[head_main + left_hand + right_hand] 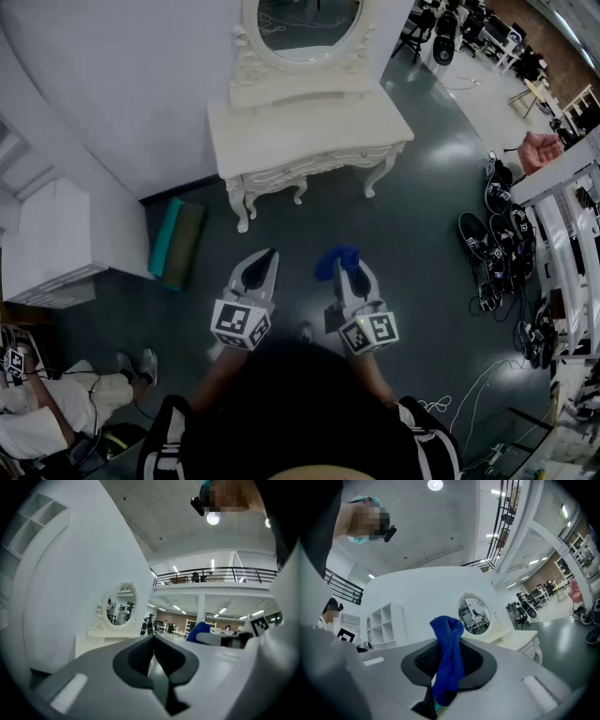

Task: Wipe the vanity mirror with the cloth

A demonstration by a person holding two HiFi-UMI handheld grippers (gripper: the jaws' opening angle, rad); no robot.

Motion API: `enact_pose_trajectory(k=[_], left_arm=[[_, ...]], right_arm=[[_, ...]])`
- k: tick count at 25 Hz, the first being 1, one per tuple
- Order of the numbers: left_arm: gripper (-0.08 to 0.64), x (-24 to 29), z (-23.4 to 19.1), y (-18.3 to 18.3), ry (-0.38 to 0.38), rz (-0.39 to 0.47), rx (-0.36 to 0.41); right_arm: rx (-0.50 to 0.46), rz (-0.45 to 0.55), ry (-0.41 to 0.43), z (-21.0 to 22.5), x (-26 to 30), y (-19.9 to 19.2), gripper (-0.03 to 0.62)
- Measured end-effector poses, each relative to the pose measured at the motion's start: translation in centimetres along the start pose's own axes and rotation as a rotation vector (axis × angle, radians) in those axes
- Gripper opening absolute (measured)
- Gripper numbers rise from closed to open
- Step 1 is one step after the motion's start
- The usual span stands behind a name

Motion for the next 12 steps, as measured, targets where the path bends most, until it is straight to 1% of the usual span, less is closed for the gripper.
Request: enact_pose_trajectory(k=[12], left_arm=[[0.011, 0.1, -1.2, -0.2, -0.010, -0.004, -0.007]], right_arm=[[0.002, -0.011, -0.013, -0.5, 1.0, -0.6, 0.069]])
Point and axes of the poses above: the fingertips, and each gripper's own axes: x forward along the fingers, z to its right, y out of its top, the point moved 7 cm from there along -x, backward along the fingers, and after that the axes turned 11 degrees about -z, right-handed, at the moved point
